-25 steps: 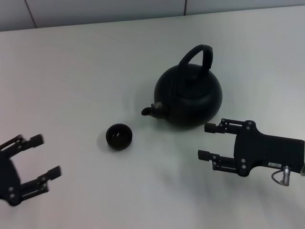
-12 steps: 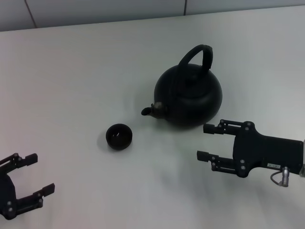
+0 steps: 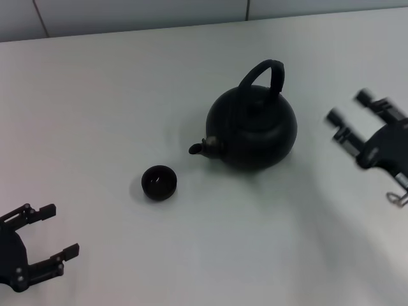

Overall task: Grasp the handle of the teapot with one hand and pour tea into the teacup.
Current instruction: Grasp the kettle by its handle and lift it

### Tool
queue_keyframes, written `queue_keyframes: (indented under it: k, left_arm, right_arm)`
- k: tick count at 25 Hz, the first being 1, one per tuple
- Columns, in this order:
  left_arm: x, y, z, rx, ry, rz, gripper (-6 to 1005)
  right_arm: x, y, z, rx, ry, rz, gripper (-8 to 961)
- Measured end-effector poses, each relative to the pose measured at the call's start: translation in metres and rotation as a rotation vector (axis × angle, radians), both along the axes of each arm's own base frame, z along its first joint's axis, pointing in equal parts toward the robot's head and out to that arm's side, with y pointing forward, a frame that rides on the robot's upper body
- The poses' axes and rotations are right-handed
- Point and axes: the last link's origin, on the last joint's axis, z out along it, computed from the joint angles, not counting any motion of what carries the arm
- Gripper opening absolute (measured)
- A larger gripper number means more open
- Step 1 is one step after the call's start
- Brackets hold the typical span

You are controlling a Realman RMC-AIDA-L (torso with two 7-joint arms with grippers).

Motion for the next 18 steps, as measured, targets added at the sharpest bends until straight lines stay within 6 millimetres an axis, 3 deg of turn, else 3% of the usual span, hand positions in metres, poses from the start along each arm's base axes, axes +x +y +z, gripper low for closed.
queue_keyframes:
  k: [10, 18]
  left_arm:
    - [0.001, 0.001, 0.0, 0.016, -0.015, 0.005, 801]
    - [0.004, 0.001, -0.003, 0.02, -0.025, 0.005, 801]
  right_arm:
    - [0.001, 0.015, -0.001, 0.026, -0.009, -0.048, 574]
    - [-0.008, 0.048, -0.008, -0.075, -0.037, -0.039, 567]
